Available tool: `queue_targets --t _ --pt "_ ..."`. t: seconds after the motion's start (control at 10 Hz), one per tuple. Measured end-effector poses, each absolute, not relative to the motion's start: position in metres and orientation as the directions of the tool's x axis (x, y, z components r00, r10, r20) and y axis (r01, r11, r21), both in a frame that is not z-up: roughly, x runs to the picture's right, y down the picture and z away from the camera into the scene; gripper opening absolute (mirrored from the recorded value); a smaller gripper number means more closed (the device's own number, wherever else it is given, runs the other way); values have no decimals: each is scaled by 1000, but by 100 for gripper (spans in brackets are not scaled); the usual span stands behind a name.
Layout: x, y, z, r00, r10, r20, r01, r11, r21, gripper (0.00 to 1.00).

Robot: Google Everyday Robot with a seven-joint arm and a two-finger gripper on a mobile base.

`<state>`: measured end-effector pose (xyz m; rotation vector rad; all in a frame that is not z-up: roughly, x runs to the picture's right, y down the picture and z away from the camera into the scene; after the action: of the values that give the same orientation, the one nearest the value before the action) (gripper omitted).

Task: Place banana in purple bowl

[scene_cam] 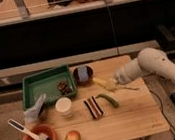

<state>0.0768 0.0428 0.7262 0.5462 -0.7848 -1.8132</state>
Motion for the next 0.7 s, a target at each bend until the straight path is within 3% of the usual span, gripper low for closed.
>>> queue_targets --t 0.3,0.7 --pt "13 -1 743 -257 -966 -9 652 -180 736 0" --pt "-40 -27 807 -233 -971 49 695 -131 707 0"
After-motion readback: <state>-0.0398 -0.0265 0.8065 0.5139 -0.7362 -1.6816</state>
